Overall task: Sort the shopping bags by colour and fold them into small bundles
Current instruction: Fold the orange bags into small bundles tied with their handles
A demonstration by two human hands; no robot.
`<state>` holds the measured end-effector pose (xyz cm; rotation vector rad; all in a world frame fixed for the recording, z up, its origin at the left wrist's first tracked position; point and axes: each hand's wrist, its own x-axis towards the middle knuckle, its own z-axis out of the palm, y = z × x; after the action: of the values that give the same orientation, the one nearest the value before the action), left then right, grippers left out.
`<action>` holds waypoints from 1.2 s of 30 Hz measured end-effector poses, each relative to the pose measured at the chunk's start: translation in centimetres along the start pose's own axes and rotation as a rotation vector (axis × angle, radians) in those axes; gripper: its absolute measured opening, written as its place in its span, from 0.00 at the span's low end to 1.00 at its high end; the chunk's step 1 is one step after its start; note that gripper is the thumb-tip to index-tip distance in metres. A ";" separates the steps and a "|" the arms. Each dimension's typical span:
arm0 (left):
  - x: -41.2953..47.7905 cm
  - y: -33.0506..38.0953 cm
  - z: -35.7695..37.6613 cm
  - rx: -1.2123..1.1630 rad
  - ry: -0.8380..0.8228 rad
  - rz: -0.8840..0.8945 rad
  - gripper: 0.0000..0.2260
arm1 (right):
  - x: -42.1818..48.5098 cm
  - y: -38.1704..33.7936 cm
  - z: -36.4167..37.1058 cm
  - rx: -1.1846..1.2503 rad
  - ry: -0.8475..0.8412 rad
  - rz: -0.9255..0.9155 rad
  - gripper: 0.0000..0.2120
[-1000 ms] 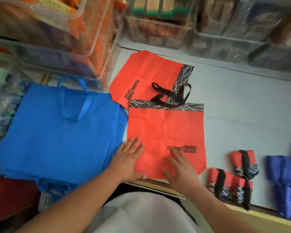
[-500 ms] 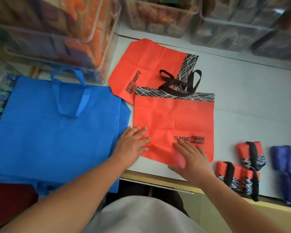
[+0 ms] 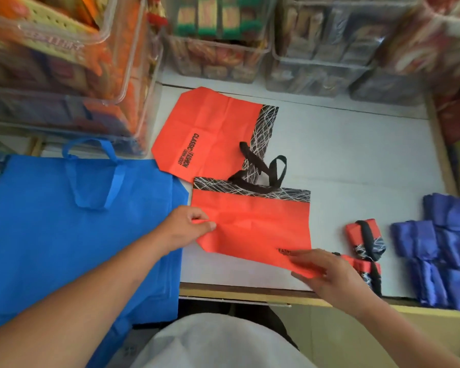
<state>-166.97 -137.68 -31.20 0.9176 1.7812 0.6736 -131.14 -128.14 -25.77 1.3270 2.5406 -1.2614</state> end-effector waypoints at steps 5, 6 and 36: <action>-0.3 3.1 -0.5 -0.177 0.065 -0.234 0.22 | 4.4 1.1 0.7 0.383 0.115 0.347 0.27; -0.2 3.5 -0.7 -0.209 0.119 -0.265 0.25 | 5.5 1.4 0.8 0.363 0.108 0.355 0.26; 2.1 -1.4 5.1 0.955 -0.223 0.216 0.37 | 14.0 2.2 4.5 -0.331 0.235 -0.147 0.27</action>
<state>-163.13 -136.51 -35.19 1.7502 1.7944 -0.2171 -140.10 -120.83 -35.13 1.3011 2.8881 -0.6854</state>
